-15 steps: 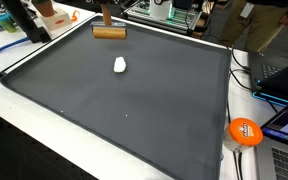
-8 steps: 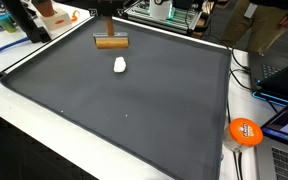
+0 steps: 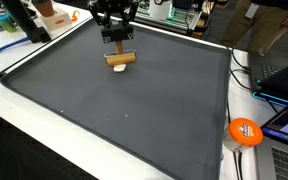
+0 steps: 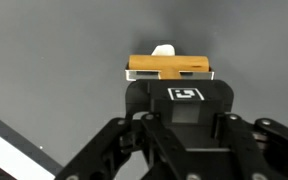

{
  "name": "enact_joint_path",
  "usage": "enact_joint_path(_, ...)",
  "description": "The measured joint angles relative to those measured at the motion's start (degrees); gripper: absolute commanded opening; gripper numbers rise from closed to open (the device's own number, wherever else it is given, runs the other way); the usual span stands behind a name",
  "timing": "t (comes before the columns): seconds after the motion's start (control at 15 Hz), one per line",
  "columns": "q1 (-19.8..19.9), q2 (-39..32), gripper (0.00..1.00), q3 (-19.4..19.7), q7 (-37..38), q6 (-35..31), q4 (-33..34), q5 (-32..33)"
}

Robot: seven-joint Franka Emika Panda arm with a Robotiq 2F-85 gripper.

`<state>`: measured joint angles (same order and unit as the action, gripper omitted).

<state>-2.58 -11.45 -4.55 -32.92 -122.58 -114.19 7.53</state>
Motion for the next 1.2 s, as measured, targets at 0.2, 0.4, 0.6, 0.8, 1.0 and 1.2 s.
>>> enact_joint_path(0.2, 0.0, -0.3, 0.22, -0.1, 0.0, 0.2, 0.2, 0.1)
enact_joint_path(0.4, 0.0, -0.5, 0.22, -0.1, 0.0, 0.6, 0.2, 0.5)
enact_joint_path(0.6, 0.2, -0.8, 0.22, 0.0, 0.1, 1.2, 0.3, 0.9)
enact_joint_path(0.8, 0.5, -1.0, 0.22, 0.2, 0.2, 1.5, 0.3, 0.9)
enact_joint_path(1.0, 0.8, -1.2, 0.22, 0.2, 0.2, 1.8, 0.3, 0.9)
enact_joint_path(1.2, 1.0, -1.6, 0.22, 0.3, 0.2, 2.3, 0.7, 0.9)
